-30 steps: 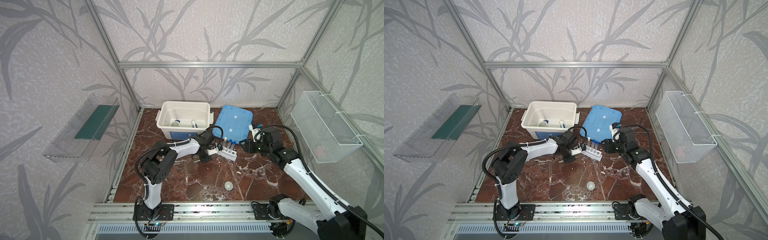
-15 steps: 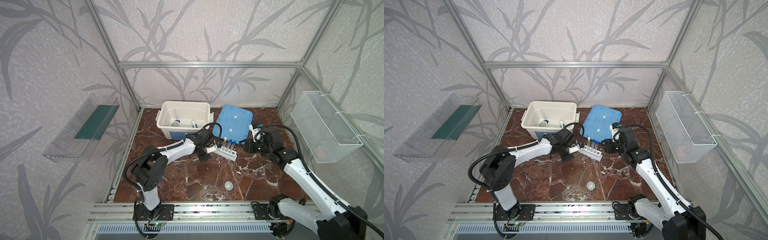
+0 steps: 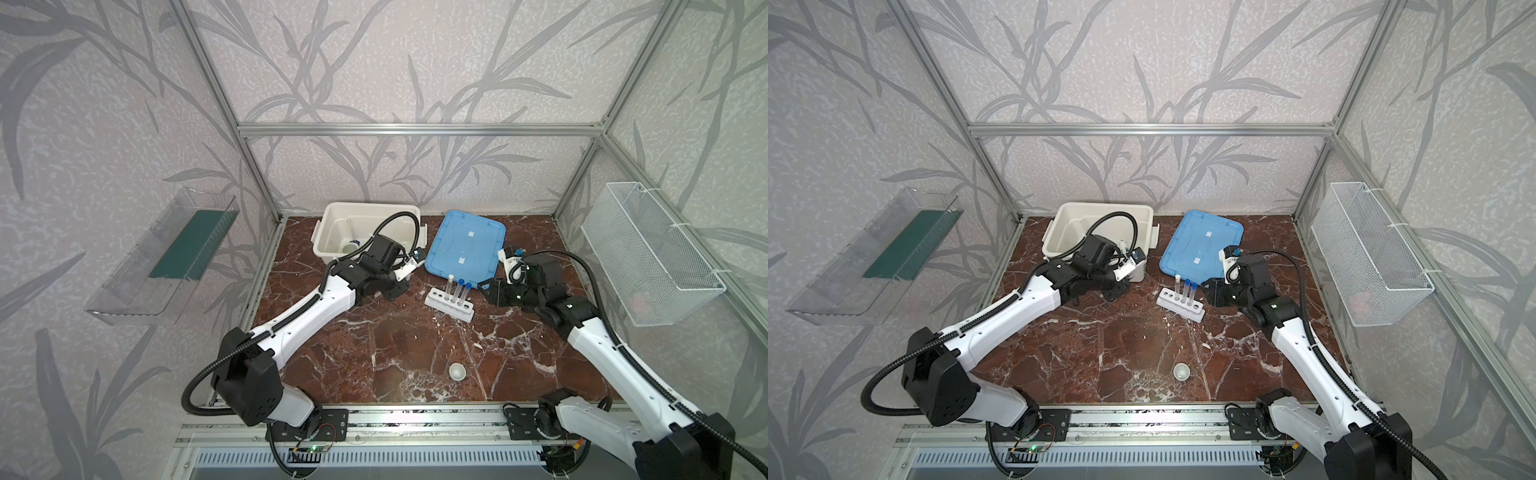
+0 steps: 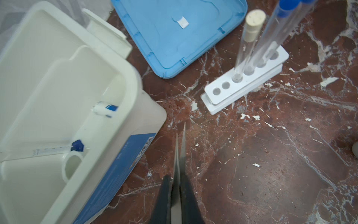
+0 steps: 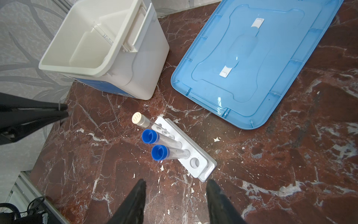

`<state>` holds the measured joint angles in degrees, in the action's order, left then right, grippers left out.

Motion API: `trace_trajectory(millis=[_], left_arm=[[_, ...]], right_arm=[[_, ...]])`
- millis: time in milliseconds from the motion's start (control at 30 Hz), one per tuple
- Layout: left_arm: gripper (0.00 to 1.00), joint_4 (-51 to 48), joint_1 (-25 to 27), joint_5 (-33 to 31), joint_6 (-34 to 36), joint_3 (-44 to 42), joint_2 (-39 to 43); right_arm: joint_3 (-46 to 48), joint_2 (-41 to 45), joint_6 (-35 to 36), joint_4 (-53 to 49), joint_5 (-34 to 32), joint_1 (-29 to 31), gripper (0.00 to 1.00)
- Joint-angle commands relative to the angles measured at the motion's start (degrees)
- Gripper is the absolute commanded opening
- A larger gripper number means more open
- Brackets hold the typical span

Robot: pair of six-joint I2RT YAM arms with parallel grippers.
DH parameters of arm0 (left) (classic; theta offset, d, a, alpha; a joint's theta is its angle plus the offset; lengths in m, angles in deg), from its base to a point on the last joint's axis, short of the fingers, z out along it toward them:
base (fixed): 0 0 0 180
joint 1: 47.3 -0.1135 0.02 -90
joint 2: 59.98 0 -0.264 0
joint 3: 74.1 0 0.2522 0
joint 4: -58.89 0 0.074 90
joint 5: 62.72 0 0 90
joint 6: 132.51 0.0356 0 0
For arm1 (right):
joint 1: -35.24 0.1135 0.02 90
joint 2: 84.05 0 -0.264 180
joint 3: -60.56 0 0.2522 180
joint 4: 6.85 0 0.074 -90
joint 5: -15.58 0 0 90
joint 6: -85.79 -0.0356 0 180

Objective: Organize the chemistry lab equipment
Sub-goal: 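Carry the tweezers with the left gripper over the white tub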

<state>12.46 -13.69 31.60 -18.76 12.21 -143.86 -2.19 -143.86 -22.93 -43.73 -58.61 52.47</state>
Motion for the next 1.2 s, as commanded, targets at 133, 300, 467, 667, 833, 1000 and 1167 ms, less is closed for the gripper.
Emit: trace_trajectory(millis=[133, 300, 467, 667, 833, 1000, 1167], left_arm=[[0.09, -1.5, -6.1, -2.9, -8.3, 10.8, 1.3], [0.08, -2.7, -9.5, -6.4, -9.3, 19.2, -4.0], [0.08, -1.6, -13.8, -6.0, -11.3, 25.1, -10.1], [0.08, -1.4, -18.3, -3.6, -13.4, 31.8, -18.1], [0.08, 0.2, -20.6, -1.3, -13.9, 35.9, -23.1], [0.08, -1.0, -22.0, -0.8, -13.7, 40.5, -28.2], [0.08, -2.0, -22.4, -0.8, -14.0, 44.3, -33.0]], right_arm=[[-0.8, 1.3, -0.8, 1.4, 1.2, -0.2, 0.51], [-0.1, 0.9, -1.7, 3.0, 1.9, -0.2, 0.51], [-0.6, 0.9, -1.6, 1.9, 2.5, -0.2, 0.5], [-0.3, 3.9, -1.0, -0.1, 0.6, -0.2, 0.5], [-0.9, 3.9, -0.8, -1.4, 0.3, -0.2, 0.5], [-1.5, 4.0, -1.0, -2.2, 0.2, -0.2, 0.5], [-1.6, 3.7, -1.6, -2.2, 0.3, -0.2, 0.5]])
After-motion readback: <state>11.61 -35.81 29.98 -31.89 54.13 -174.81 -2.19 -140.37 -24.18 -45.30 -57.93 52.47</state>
